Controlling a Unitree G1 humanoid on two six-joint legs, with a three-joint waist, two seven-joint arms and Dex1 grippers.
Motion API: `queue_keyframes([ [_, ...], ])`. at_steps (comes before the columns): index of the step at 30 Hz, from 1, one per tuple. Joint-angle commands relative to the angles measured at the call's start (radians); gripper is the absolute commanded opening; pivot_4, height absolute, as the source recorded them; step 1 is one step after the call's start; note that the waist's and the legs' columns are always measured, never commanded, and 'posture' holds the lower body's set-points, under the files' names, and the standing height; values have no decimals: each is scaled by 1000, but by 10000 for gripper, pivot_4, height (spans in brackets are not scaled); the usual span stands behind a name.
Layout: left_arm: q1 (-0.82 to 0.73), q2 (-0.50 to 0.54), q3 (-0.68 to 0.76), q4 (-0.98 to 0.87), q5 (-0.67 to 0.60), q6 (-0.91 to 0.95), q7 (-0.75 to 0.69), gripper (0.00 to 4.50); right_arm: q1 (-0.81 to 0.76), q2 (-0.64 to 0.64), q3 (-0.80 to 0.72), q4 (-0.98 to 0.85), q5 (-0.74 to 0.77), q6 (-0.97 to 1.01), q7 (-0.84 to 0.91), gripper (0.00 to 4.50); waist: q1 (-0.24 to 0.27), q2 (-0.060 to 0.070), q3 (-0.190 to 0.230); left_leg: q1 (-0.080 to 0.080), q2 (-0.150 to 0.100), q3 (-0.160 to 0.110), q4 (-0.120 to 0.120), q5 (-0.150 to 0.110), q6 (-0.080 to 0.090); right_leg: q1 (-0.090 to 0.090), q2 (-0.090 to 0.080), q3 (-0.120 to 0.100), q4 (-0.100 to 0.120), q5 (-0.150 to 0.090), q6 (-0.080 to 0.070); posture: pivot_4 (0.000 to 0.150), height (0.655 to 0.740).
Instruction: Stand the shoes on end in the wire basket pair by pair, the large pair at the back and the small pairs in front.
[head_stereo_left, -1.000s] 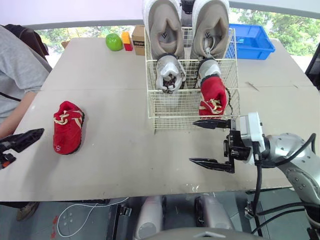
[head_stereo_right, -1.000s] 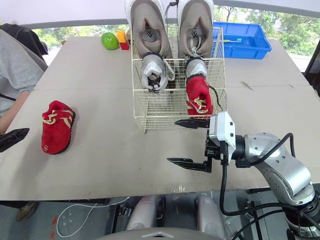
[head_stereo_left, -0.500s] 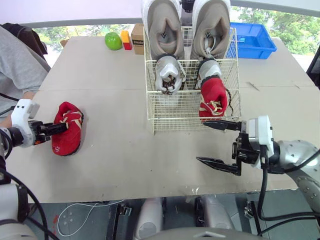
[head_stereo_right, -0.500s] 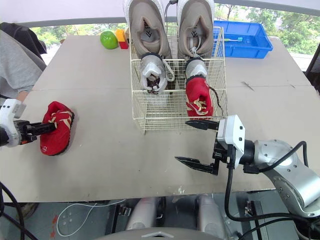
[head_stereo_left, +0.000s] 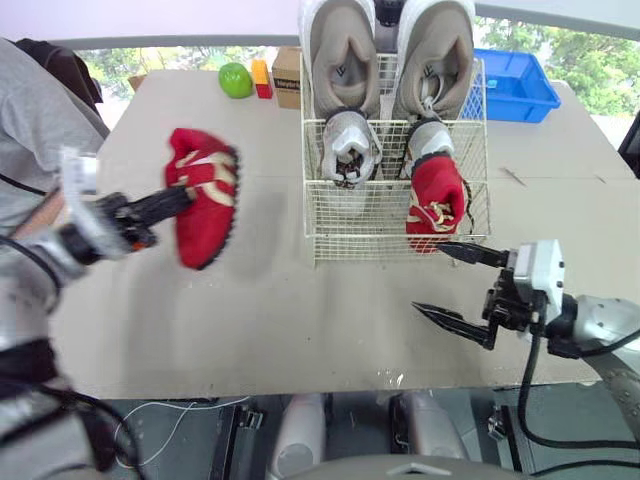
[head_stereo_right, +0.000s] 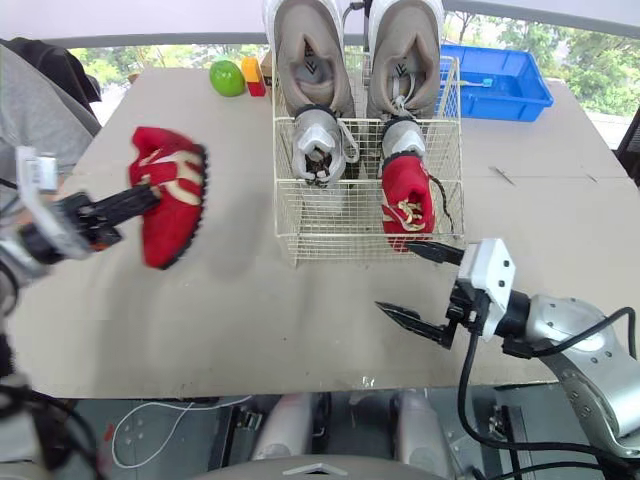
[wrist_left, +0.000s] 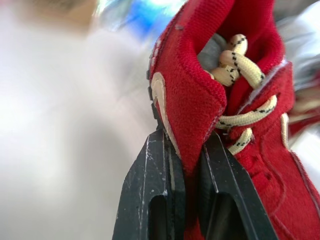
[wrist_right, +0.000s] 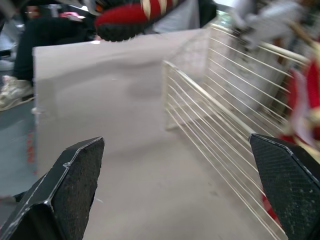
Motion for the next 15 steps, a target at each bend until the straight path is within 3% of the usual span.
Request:
queue_keyframes([
  [1,-32,-157,-59,-328,-6,-141,250,438,17,-22,-82,-32,49,-2,6,45000,-2,0,0,1,0,0,0,0,0,1,2,0,1,0,0,1500,7400],
  [3,-23,-232,-148,-402,102,-254,309,438,23,-29,-92,-42,54,2,2,45000,-2,1,-1,4,-1,1,0,0,0,2,7,1,2,0,0,1500,7400],
  [8,0,-355,-367,-391,394,-610,357,438,46,-44,-158,-84,121,37,-34,45000,-2,4,-2,6,-2,2,0,0,0,2,14,4,3,1,-1,1500,7400],
  [12,54,-437,-536,-191,728,-1124,382,438,83,-65,-207,-107,146,46,-36,45000,6,5,-3,4,-4,4,0,0,0,3,14,4,0,0,-1,1500,7400],
  [15,72,-477,-599,-59,806,-1344,389,438,90,-70,-214,-114,160,53,-45,45000,6,5,-3,3,-4,5,0,0,0,3,14,5,-1,0,-1,1500,7400],
])
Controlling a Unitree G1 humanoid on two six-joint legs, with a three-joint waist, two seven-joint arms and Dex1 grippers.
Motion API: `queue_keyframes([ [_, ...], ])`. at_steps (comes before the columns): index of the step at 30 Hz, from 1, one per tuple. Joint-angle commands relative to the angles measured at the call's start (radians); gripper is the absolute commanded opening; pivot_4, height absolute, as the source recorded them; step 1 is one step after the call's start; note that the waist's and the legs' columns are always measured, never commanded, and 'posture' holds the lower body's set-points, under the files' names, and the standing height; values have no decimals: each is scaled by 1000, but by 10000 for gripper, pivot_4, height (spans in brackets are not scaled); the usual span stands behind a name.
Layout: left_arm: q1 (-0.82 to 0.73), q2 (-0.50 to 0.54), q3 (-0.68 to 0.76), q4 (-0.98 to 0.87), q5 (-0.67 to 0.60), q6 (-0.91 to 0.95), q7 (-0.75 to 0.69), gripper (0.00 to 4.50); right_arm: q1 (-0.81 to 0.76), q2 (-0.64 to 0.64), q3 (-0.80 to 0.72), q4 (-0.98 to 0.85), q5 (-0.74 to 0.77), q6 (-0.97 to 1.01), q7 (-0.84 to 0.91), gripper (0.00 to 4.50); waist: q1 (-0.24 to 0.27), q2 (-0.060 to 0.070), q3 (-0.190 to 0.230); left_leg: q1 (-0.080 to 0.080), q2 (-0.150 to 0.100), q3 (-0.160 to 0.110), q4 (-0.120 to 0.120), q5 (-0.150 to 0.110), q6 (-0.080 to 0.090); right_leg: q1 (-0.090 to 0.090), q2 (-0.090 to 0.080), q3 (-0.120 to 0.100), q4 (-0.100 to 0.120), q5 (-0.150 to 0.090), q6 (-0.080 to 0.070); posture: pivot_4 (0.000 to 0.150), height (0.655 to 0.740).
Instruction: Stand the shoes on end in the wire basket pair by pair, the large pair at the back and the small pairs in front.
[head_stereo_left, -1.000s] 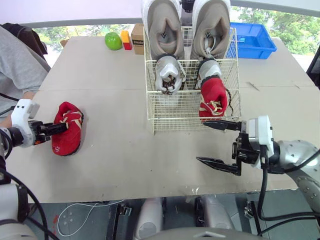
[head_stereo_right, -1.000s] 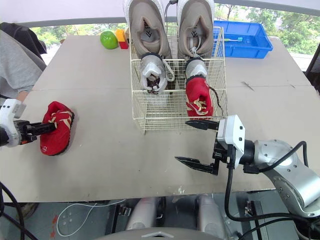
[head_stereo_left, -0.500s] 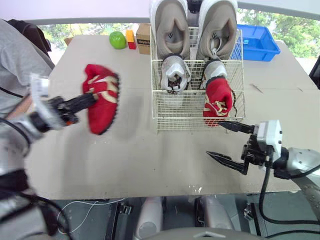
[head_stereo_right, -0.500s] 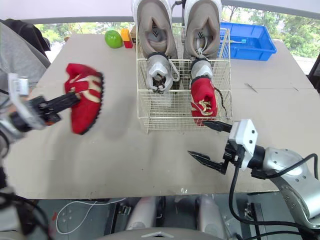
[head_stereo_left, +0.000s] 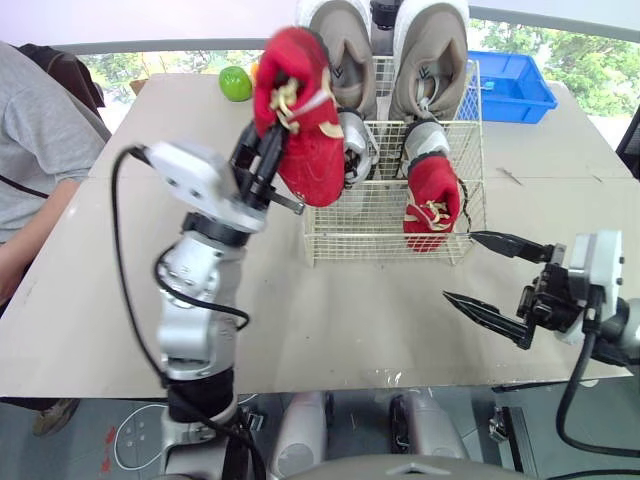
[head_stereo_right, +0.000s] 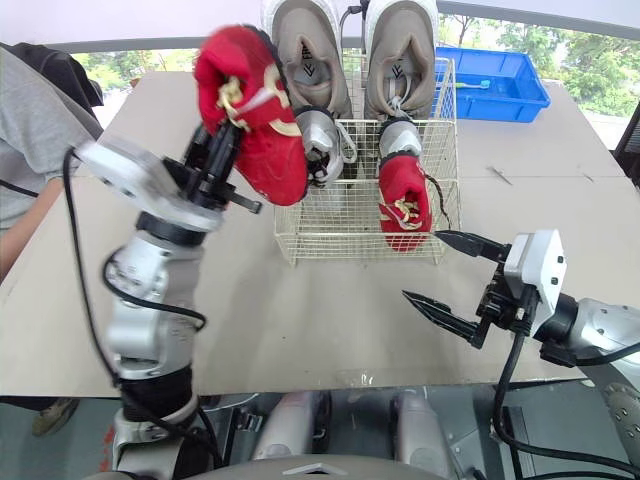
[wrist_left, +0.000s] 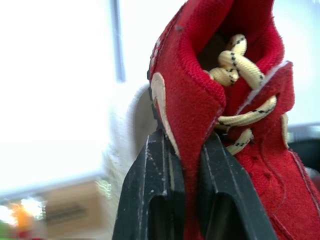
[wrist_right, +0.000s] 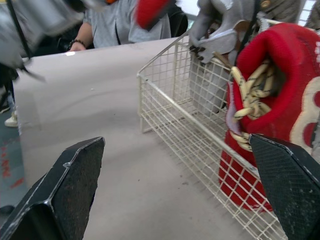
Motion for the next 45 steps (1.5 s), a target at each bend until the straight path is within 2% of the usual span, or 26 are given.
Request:
queue_keyframes([
  [1,6,-46,-89,150,128,-333,19,438,5,-14,-39,-43,34,4,-14,45000,1,0,0,0,0,0,0,0,0,0,0,0,0,-1,-2,1500,7400],
  [6,8,-76,-151,287,177,-511,27,438,13,-28,-62,-62,57,19,-37,45000,2,0,0,0,0,-2,1,0,0,0,0,0,0,1,1,1500,7400],
  [10,75,-79,-153,362,257,-582,87,438,53,-25,-122,-76,77,22,-62,45000,1,0,-1,0,1,-3,1,0,0,0,0,0,0,1,2,1500,7400],
  [19,183,-61,-165,366,290,-546,146,438,84,-32,-166,-39,71,7,-34,45000,-2,7,-14,2,1,-3,1,0,0,2,0,0,0,1,2,1500,7400],
  [28,11,11,-89,427,429,-633,288,438,55,-25,-131,-33,65,10,-35,45000,-3,10,-16,5,1,-2,1,0,0,5,1,-2,0,-1,-2,1500,7400],
  [34,-5,29,-80,452,493,-685,363,438,50,-24,-124,-39,62,14,-39,45000,-4,10,-16,5,1,-3,1,0,0,5,1,-2,0,1,2,1500,7400],
  [42,173,22,-196,416,224,-548,185,438,67,-28,-130,-46,65,17,-39,45000,-7,11,-16,5,2,-3,0,0,0,5,0,-1,0,-1,0,1500,7400],
  [45,199,36,-203,394,165,-471,133,438,58,-28,-117,-48,67,21,-46,45000,-7,11,-16,6,2,-3,0,0,0,5,0,-1,0,-2,-2,1500,7400],
])
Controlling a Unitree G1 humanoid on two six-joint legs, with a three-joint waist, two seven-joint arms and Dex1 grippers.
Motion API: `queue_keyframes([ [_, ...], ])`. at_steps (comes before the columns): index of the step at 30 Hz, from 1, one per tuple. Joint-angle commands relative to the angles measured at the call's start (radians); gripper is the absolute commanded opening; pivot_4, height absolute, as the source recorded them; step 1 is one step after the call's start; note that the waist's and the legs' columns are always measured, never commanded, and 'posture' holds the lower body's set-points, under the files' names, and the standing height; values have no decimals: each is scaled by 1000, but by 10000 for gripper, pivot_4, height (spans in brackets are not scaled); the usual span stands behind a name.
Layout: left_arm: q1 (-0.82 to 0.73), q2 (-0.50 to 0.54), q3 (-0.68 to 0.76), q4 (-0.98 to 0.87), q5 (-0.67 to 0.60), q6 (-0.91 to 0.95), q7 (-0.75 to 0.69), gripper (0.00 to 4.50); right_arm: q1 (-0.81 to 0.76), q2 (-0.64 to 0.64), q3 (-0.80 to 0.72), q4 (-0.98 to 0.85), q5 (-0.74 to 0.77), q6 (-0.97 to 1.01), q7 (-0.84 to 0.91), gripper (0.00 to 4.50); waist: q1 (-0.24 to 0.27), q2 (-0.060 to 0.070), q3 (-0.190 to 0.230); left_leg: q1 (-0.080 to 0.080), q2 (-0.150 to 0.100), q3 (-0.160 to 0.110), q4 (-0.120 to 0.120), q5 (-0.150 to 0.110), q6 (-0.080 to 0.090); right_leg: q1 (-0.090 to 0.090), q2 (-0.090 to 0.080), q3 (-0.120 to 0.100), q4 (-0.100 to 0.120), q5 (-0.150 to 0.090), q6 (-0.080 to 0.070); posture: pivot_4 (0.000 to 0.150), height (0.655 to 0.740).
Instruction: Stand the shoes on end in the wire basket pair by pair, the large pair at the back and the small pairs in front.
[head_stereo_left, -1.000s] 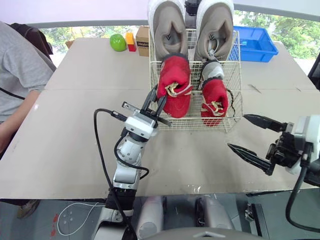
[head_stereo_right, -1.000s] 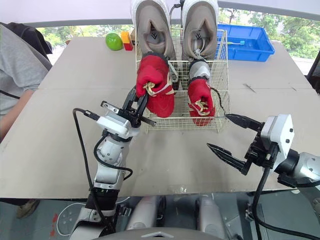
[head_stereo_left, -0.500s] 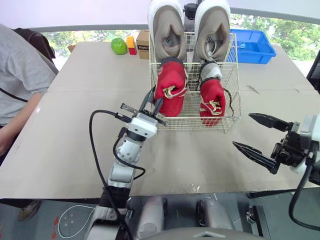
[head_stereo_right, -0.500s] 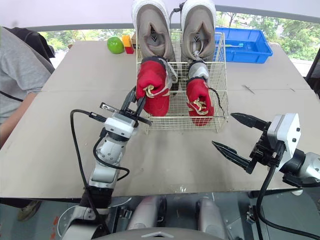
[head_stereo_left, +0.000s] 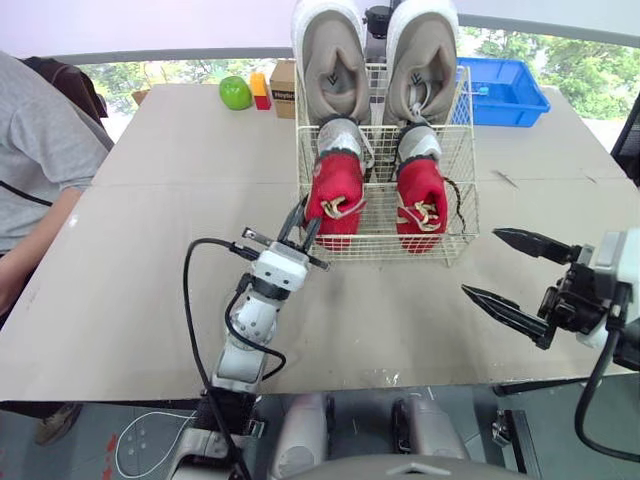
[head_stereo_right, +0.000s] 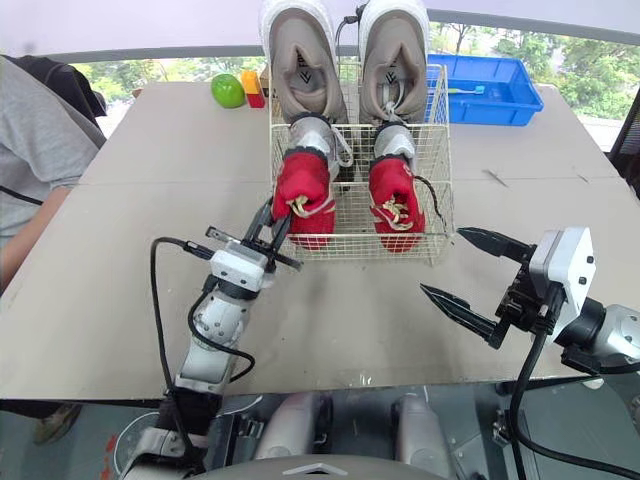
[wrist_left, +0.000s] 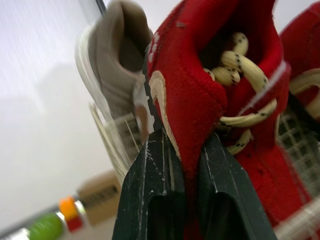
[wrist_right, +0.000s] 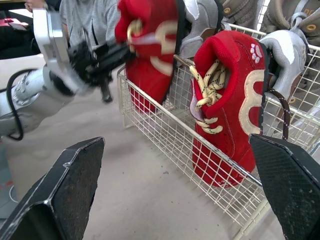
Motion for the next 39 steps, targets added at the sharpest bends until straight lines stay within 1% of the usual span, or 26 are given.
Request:
queue_keyframes([
  [1,32,18,-13,-38,-76,93,-66,438,-13,-8,-4,-20,9,-8,-7,45000,0,0,0,0,0,0,0,0,0,0,0,0,0,0,0,1500,7400],
  [4,46,32,-12,-76,-135,127,-113,438,-20,-8,2,-12,7,-8,-7,45000,-1,0,0,1,0,0,0,0,0,0,0,1,0,0,0,1500,7400],
  [5,55,27,-8,-91,-163,151,-120,8385,-21,-8,6,-10,4,-9,-5,45000,-1,0,0,1,0,0,-1,0,0,0,0,1,0,0,0,1500,7400],
  [7,72,26,-5,-118,-211,202,-139,13721,-24,-5,17,-6,-2,-12,-4,45000,-1,0,0,1,0,1,-1,0,0,0,0,1,0,0,0,1500,7400],
  [8,82,23,-4,-135,-244,234,-150,19443,-26,-3,23,-3,-7,-14,-4,45000,-1,0,0,1,0,1,-1,0,0,0,0,1,0,0,0,1500,7400],
  [9,96,27,5,-168,-276,277,-153,22840,-27,-1,30,-1,-12,-16,-4,45000,-1,0,0,1,0,0,-1,0,0,0,0,1,0,0,0,1500,7400],
  [11,117,38,22,-225,-318,339,-163,32317,-29,2,40,5,-21,-22,-2,45000,0,0,0,2,0,0,-1,0,0,0,0,1,0,0,0,1500,7400],
  [12,123,45,29,-245,-329,358,-169,38173,-30,3,43,8,-24,-24,0,45000,0,0,0,2,0,0,-1,0,0,0,0,1,0,0,0,1500,7400],
  [13,132,55,31,-267,-349,382,-185,42107,-29,4,47,12,-29,-27,3,45000,0,0,0,2,0,0,-1,0,0,0,0,1,0,0,0,1500,7400],
  [14,141,64,37,-292,-364,402,-193,44406,-29,4,51,17,-37,-31,8,45000,0,0,0,2,0,0,-1,0,0,0,0,1,0,0,0,1500,7400],
  [17,180,111,59,-400,-468,526,-220,44406,-28,-2,58,34,-61,-43,26,45000,0,0,0,2,0,0,-1,0,0,0,0,1,0,0,0,1500,7400],
  [20,229,192,93,-517,-652,692,-280,44406,-28,-17,54,63,-79,-46,53,45000,-1,0,1,1,1,0,-1,0,0,0,0,2,0,0,0,1500,7400],
  [22,272,266,132,-578,-771,807,-307,44406,-20,-30,40,93,-97,-54,87,45000,-1,1,1,2,2,0,-1,0,0,0,0,2,0,0,0,1500,7400],
  [26,358,408,241,-646,-904,931,-386,44406,42,-57,-19,170,-130,-83,182,45000,1,1,2,2,2,0,-1,0,0,0,-1,1,-1,-1,0,1500,7400],
  [28,443,487,318,-661,-944,976,-459,44406,93,-65,-61,223,-164,-115,234,45000,0,2,2,2,3,0,-2,0,0,0,-1,1,-1,-1,0,1500,7400],
  [30,545,537,414,-655,-955,997,-527,44406,147,-69,-108,272,-194,-137,273,45000,-1,2,2,2,3,1,-2,0,0,-1,-1,2,-2,-1,0,1500,7400],
  [32,612,564,479,-650,-953,1009,-573,44406,188,-73,-142,303,-211,-148,301,45000,-1,2,2,2,3,2,-2,0,0,-1,-1,2,-2,-1,1,1500,7400],
  [35,682,589,541,-657,-965,1047,-618,44406,227,-76,-175,342,-246,-183,340,45000,0,4,3,2,4,2,-3,-1,-1,-2,-2,2,-3,-3,3,1500,7400],
  [36,703,597,562,-651,-966,1058,-644,44406,231,-73,-183,350,-248,-183,343,45000,0,4,3,2,4,1,-3,-3,-5,-3,-2,2,-3,-3,3,1500,7400],
  [37,715,604,576,-633,-950,1059,-666,44406,235,-70,-188,359,-250,-184,347,45000,-1,4,4,2,5,2,-3,-3,-5,-3,-2,2,-3,-3,4,1500,7400],
  [38,711,611,584,-611,-957,1068,-691,44406,242,-68,-186,368,-260,-194,356,45000,0,4,4,2,5,2,-3,-3,-5,-3,-3,2,-3,-4,4,1500,7400],
  [39,693,622,580,-591,-931,1065,-696,44406,243,-65,-179,374,-269,-201,358,45000,0,4,4,2,5,2,-3,-3,-5,-4,-3,2,-3,-4,4,1500,7400],
])
